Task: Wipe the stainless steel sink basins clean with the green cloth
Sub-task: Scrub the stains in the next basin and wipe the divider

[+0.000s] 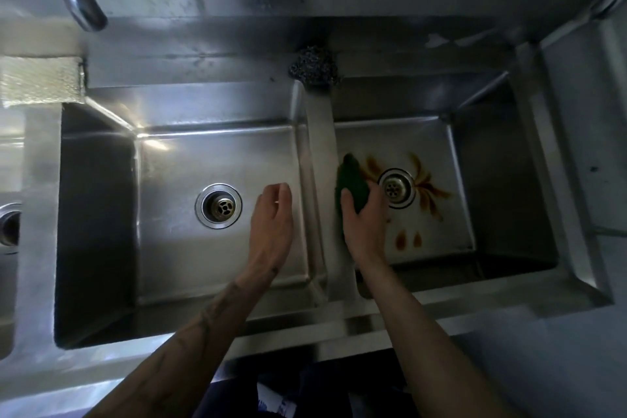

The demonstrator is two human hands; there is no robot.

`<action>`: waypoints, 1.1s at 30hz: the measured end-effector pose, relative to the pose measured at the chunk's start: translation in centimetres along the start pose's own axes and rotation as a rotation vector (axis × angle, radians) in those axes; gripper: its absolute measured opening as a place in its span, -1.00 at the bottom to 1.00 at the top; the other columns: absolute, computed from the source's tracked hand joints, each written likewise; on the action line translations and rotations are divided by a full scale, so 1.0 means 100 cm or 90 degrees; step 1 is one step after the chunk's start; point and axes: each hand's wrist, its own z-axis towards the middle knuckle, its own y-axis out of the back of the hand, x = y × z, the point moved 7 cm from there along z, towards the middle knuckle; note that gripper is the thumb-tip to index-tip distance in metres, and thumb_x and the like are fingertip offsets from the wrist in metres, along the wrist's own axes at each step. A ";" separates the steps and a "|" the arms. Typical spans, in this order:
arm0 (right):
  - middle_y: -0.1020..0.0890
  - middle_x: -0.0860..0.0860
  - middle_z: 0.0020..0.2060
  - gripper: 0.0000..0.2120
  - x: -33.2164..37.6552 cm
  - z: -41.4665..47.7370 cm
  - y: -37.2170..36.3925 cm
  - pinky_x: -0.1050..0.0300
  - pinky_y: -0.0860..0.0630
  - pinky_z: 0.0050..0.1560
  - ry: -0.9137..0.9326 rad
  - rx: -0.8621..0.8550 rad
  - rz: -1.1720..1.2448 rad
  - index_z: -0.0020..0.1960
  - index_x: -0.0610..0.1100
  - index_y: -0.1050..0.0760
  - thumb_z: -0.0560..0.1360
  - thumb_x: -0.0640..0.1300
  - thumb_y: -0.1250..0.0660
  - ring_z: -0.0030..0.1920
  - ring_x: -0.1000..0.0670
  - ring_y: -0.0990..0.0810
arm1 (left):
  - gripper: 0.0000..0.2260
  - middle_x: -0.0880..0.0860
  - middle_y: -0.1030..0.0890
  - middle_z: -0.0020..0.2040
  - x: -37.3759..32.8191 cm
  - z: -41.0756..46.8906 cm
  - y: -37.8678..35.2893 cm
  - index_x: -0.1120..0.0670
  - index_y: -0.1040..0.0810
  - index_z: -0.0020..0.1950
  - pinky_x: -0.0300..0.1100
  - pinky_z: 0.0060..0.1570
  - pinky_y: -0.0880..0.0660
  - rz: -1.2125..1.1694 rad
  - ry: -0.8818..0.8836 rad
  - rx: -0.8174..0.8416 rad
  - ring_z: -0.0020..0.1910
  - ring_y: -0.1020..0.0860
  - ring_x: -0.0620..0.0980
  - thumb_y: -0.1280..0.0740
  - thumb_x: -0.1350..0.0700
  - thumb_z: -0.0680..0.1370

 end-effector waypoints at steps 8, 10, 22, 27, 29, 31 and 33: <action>-0.37 -0.10 0.37 -0.49 0.058 0.085 -0.028 0.23 -0.46 0.05 0.078 0.037 -0.001 0.50 0.05 -0.30 0.60 0.05 -0.34 0.14 0.00 -0.48 | -0.79 0.09 -0.66 0.05 -0.004 0.021 -0.007 -0.15 -0.47 -0.05 0.13 0.20 -0.52 0.003 -0.001 -0.127 0.08 -0.62 0.12 -0.12 -0.18 0.65; -0.37 -0.05 0.31 -0.51 0.047 0.064 -0.018 0.43 -0.36 -0.14 0.119 0.060 -0.006 0.46 0.06 -0.33 0.58 0.02 -0.38 0.03 0.13 -0.43 | -0.79 0.13 -0.65 0.05 -0.009 0.023 -0.017 -0.13 -0.48 -0.05 0.16 0.20 -0.53 0.006 0.005 -0.155 0.08 -0.61 0.14 -0.13 -0.14 0.68; -0.41 0.00 0.17 -0.69 -0.027 0.099 0.040 0.17 -0.37 0.01 0.079 0.134 -0.069 0.23 -0.02 -0.44 0.53 -0.07 -0.41 0.03 0.02 -0.46 | -0.76 0.08 -0.48 -0.10 -0.039 0.039 -0.070 0.12 -0.41 -0.04 -0.12 -0.08 -0.19 0.120 0.018 -0.229 0.04 -0.49 0.20 -0.14 0.05 0.76; -0.38 -0.01 0.20 -0.66 -0.035 0.138 0.045 0.16 -0.38 -0.05 0.073 0.107 -0.117 0.31 -0.06 -0.41 0.61 0.03 -0.35 -0.02 0.01 -0.46 | -0.58 0.24 -0.49 0.08 -0.039 0.041 -0.090 0.23 -0.49 0.20 0.16 0.05 -0.34 0.243 -0.027 -0.239 0.10 -0.44 0.29 0.05 -0.02 0.72; -0.40 -0.04 0.23 -0.66 -0.039 0.153 0.044 0.15 -0.38 -0.07 0.071 0.088 -0.141 0.32 -0.08 -0.40 0.62 0.05 -0.32 0.00 -0.02 -0.47 | -0.51 0.22 -0.48 0.14 -0.030 0.042 -0.096 0.20 -0.47 0.26 0.07 0.04 -0.33 0.311 -0.028 -0.242 0.10 -0.42 0.24 0.15 -0.03 0.71; -0.40 -0.05 0.24 -0.66 -0.040 0.168 0.039 0.18 -0.37 -0.07 0.093 0.090 -0.154 0.34 -0.09 -0.41 0.64 0.05 -0.30 0.00 0.00 -0.46 | -0.47 0.14 -0.46 0.13 -0.021 0.044 -0.097 0.14 -0.45 0.26 -0.09 -0.02 -0.18 0.392 -0.033 -0.262 0.09 -0.40 0.16 0.24 -0.07 0.71; -0.40 -0.02 0.20 -0.67 -0.038 0.180 0.029 0.34 -0.37 -0.11 0.132 0.099 -0.146 0.33 -0.11 -0.43 0.66 0.05 -0.27 0.02 0.02 -0.48 | -0.44 0.09 -0.42 0.12 -0.019 0.048 -0.098 0.12 -0.43 0.28 -0.13 -0.05 -0.04 0.439 -0.057 -0.275 0.08 -0.34 0.11 0.30 -0.06 0.70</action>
